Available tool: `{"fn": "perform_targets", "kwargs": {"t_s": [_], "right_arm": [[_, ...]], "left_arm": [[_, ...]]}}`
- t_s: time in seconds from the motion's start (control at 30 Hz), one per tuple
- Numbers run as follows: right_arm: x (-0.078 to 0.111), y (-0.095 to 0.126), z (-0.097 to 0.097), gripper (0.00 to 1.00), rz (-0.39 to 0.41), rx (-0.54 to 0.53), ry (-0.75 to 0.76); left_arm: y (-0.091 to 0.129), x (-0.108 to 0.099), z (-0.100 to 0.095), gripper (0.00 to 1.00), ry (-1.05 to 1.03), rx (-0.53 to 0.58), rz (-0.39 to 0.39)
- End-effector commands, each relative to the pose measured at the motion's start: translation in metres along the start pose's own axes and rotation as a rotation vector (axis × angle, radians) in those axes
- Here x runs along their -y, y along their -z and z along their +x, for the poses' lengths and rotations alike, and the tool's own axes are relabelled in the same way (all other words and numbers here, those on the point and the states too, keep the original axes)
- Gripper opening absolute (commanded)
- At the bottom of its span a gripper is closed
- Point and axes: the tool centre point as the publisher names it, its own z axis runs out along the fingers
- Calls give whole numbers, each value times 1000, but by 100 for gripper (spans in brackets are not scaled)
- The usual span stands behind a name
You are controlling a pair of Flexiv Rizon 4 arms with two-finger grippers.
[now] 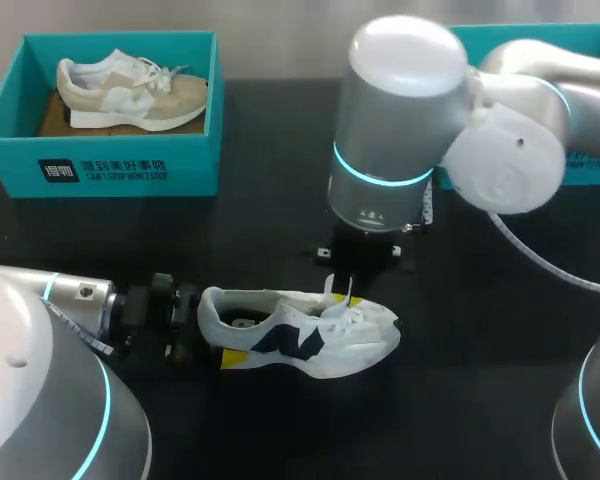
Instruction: Take the shoe out of the shoebox, open the shoe tongue, remove and reinsert the insole, then place the shoe into the shoebox
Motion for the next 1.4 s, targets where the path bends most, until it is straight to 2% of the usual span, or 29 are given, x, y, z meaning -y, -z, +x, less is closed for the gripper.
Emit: {"fn": "perform_targets", "kwargs": {"t_s": [0.03,0.2,0.33,0.6,0.8,1.07,1.4], "right_arm": [[-2,3,-27,0,2,-98,39],[-7,2,-41,0,3,-125,69],[-9,-4,-53,0,5,-218,123],[-11,-15,-70,0,2,-298,200],[-15,-26,-79,0,6,-334,236],[-18,-40,-77,0,-32,-402,275],[-20,-72,-91,0,13,-418,268]], "left_arm": [[-2,-5,-2,0,1,2,0],[-2,-5,-2,0,1,2,0],[-2,-5,-2,0,1,2,0],[-2,-5,-2,0,1,2,0],[-2,-5,-2,0,1,2,0],[-2,-5,-2,0,1,2,0],[-2,-5,-2,0,1,2,0]]}}
